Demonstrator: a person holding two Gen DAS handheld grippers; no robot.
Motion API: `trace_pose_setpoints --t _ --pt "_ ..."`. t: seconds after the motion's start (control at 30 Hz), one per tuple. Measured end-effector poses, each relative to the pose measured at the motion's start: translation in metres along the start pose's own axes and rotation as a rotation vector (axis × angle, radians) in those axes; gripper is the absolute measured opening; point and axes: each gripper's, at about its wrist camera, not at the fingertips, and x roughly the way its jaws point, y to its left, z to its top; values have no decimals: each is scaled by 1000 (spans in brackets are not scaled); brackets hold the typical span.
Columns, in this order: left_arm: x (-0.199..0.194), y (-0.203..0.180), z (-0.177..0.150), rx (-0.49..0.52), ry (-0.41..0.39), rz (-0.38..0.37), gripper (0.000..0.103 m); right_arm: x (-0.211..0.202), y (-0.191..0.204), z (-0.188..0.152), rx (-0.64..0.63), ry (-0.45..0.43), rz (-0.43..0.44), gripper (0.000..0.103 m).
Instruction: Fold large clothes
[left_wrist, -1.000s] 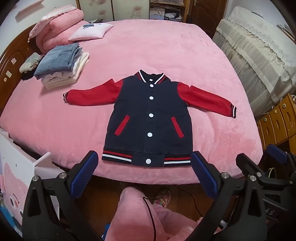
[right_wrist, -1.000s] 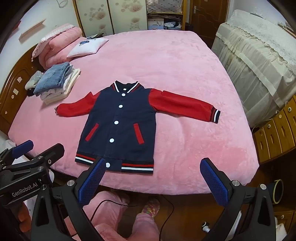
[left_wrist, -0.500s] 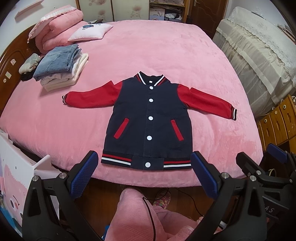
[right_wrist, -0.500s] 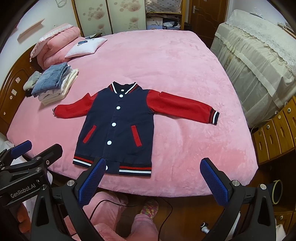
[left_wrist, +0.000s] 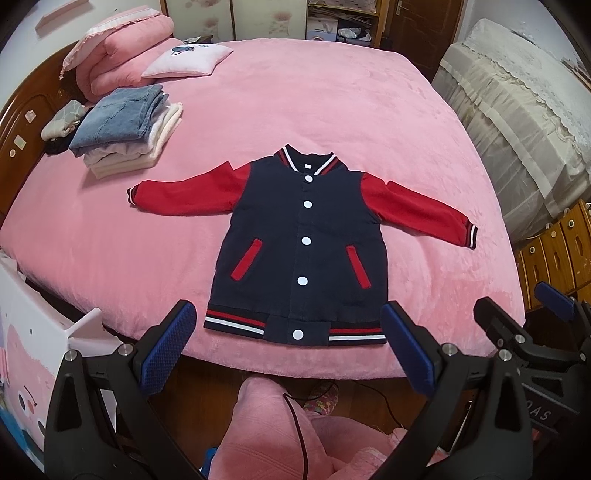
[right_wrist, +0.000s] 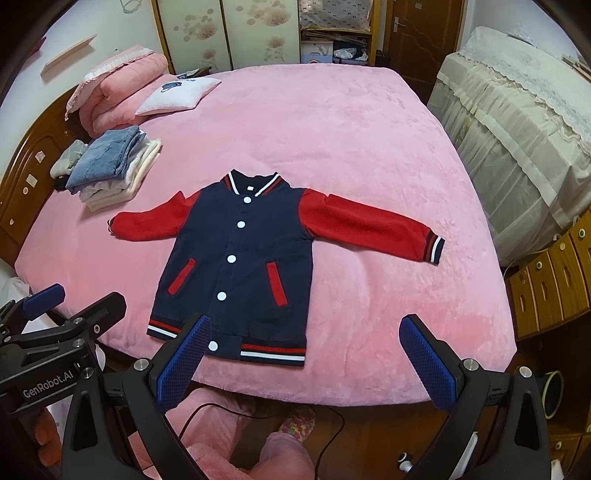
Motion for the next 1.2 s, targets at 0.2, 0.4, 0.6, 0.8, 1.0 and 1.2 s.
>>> trace_pose_setpoints --t 0.2,0.4,0.6,0.8,1.0,1.2 --pt "-4 9 -8 -9 10 9 99 -4 11 4 -30 -36 11 103" --pt "8 45 -10 -122 50 -84 99 4 31 4 -53 -25 59 103" --pt "64 128 -18 -300 178 -108 99 34 92 -1 -126 -3 84 103" --pt "154 250 -6 -528 268 -89 99 85 183 -4 -159 79 103 103" --pt "239 359 17 -679 246 -101 98 162 271 17 -85 130 68 103" --pt "316 423 46 -799 236 -175 71 245 322 56 106 142 57 103"
